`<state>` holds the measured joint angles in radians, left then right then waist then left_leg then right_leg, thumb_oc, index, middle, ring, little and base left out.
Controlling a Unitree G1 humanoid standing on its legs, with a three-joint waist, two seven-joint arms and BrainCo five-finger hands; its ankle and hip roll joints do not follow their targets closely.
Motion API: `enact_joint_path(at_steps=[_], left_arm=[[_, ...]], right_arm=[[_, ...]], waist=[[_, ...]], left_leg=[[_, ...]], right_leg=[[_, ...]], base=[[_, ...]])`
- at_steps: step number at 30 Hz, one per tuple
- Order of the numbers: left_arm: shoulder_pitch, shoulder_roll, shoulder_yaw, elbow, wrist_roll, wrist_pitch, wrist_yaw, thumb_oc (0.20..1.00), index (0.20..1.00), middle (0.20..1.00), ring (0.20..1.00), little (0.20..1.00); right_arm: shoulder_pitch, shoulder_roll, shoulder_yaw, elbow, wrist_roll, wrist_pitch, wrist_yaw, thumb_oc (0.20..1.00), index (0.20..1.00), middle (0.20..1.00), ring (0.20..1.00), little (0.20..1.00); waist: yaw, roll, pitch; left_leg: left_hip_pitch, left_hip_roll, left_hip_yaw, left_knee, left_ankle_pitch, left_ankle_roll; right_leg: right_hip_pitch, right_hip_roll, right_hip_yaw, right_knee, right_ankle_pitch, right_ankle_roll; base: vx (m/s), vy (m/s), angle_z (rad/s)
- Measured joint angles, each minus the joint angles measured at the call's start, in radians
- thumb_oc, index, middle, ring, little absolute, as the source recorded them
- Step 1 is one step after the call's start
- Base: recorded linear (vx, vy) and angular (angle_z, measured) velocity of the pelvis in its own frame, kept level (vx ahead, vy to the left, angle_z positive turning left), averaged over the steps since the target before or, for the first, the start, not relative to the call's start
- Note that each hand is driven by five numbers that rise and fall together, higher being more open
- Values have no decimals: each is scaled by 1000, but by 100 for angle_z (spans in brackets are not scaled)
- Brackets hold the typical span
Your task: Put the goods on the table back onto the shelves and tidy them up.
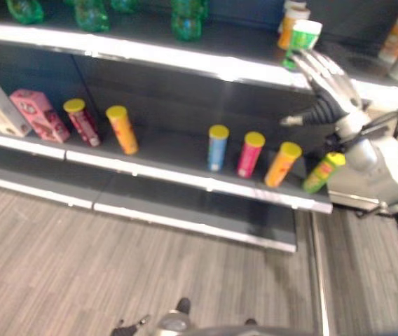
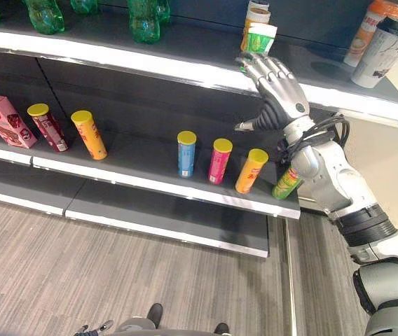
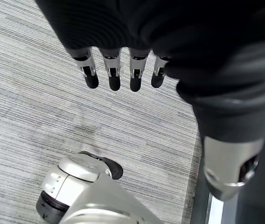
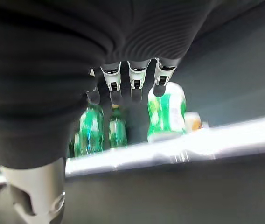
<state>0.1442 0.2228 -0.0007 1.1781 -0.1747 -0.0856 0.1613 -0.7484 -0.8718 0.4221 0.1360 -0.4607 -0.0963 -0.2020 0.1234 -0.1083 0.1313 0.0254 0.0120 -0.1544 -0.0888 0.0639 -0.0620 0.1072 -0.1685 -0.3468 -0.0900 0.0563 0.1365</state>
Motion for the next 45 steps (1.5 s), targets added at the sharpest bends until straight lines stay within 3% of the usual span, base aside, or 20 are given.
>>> enact_joint_path(at_steps=[6, 23, 30, 34, 42, 45], left_arm=[[0, 1, 0, 1, -1, -6, -5, 1000, 1000, 1000, 1000, 1000], [-2, 3, 0, 9, -2, -7, -7, 1000, 1000, 1000, 1000, 1000], [-3, 3, 1, 9, -1, -6, -6, 1000, 1000, 1000, 1000, 1000], [-6, -1, 4, 9, -1, -4, -5, 1000, 1000, 1000, 1000, 1000], [-7, -8, 41, 9, 0, -2, 2, 1000, 1000, 1000, 1000, 1000], [-51, -6, 2, -5, -1, 6, 11, 1000, 1000, 1000, 1000, 1000]], right_arm=[[-47, 0, 35, 100, 1, 5, 9, 1000, 1000, 1000, 1000, 1000], [-67, 0, 41, 131, 11, 23, 8, 1000, 1000, 1000, 1000, 1000], [-46, 0, 24, -30, 7, 18, 8, 1000, 1000, 1000, 1000, 1000], [91, 1, -115, -211, -2, 9, 5, 1000, 1000, 1000, 1000, 1000], [277, -44, -296, -422, 2, -47, -7, 1000, 1000, 1000, 1000, 1000], [289, 48, -314, -410, 113, -55, -2, 1000, 1000, 1000, 1000, 1000]], waist=[[12, 0, 0], [19, 1, 1], [4, 3, 2], [3, 4, 2], [-59, 12, 6], [-75, 15, 6]], left_leg=[[-3, -1, -3, 0, 0, 0], [-11, -4, -19, 0, 1, 0], [-12, -5, -19, 0, 0, 0], [-12, -10, -19, 0, 0, -1], [-6, -12, 2, -6, -4, -6], [-4, -9, 19, -6, -6, -4]], right_leg=[[-1, 0, -5, 0, -1, 1], [0, 0, -22, 0, -5, 2], [-1, -1, -22, 0, -5, 2], [0, -9, -23, 0, -6, 2], [-2, -15, -12, 0, -3, 5], [-10, -13, 9, 0, -1, 3]], base=[[0, 0, 0], [4, 0, 2], [0, 0, 0], [0, 0, 0], [-1, 8, -5], [2, 19, -15]])
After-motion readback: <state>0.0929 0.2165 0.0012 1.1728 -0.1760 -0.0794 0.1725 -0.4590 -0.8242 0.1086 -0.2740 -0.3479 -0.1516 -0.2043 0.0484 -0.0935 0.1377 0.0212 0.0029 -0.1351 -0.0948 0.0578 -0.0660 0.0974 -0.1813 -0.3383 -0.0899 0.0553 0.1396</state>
